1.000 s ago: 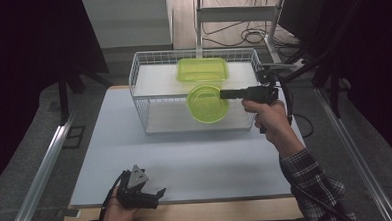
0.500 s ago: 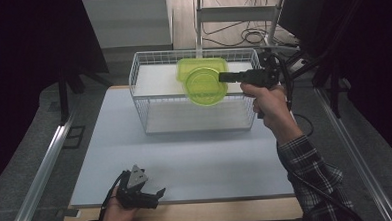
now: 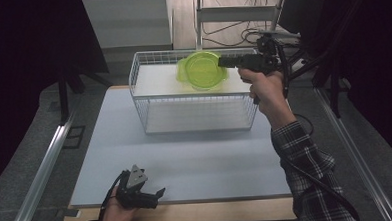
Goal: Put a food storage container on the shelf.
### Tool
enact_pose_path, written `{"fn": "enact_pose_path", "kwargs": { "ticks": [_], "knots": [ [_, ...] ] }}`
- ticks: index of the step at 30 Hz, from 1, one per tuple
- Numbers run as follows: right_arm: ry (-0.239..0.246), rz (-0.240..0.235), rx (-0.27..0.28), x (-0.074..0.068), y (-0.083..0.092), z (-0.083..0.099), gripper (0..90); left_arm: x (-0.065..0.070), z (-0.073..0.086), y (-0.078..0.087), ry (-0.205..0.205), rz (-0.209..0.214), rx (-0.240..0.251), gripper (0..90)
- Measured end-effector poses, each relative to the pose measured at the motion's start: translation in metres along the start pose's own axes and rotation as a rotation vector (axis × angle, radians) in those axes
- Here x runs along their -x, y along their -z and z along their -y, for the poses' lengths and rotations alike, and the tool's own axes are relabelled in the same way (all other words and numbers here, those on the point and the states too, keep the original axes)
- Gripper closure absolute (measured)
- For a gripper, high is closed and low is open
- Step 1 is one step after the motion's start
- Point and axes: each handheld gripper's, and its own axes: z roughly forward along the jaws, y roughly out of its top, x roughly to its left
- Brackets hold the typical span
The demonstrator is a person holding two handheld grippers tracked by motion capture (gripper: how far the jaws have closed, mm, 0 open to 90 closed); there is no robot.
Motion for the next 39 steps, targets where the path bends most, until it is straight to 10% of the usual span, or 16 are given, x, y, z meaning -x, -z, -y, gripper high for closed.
{"fn": "enact_pose_path", "kwargs": {
  "ticks": [39],
  "knots": [
    [-0.011,0.19,0.072,0.021,-0.037,-0.029,79.1,0.0,0.0,0.0,-0.007,0.003,-0.011,4.6]
  ]
}}
